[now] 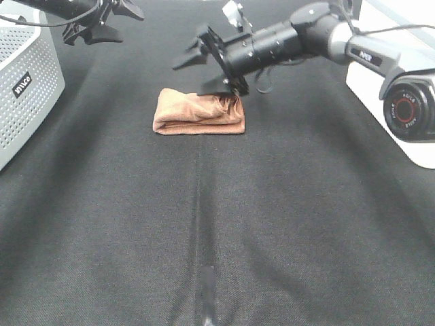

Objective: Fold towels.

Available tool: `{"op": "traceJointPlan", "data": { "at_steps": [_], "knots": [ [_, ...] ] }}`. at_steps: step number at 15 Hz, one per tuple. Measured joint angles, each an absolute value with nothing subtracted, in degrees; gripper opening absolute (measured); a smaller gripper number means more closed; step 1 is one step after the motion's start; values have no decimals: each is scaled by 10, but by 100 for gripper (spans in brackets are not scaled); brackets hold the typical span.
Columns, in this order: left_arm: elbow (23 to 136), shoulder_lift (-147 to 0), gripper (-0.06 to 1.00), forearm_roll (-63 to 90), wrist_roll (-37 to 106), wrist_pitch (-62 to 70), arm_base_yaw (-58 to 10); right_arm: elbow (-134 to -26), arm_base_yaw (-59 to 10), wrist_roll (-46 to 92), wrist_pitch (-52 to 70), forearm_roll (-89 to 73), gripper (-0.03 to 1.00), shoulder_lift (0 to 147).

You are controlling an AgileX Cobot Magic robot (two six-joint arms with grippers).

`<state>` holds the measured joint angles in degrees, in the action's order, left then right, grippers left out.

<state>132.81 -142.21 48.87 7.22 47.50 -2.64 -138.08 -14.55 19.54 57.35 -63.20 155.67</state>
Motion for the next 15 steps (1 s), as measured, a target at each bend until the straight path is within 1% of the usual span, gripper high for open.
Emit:
{"op": "traceJointPlan", "data": {
  "at_steps": [3,6,8,12,15],
  "knots": [
    [1328,-1420,63,488,72,500,-26,-1381,-114,172,598,-584,77,1558],
    [1328,-1401,63,479,77,509,-26,-1381,-82,154,653,-529,77,1558],
    [1328,-1392,63,472,77,511,-26,-1381,-79,151,659,-521,77,1558],
    [1328,-1330,63,392,78,558,-26,-1381,-76,142,684,-461,77,1502],
    [1328,-1261,63,304,60,652,-26,-1381,-76,117,692,-374,77,1426]
  ]
}}
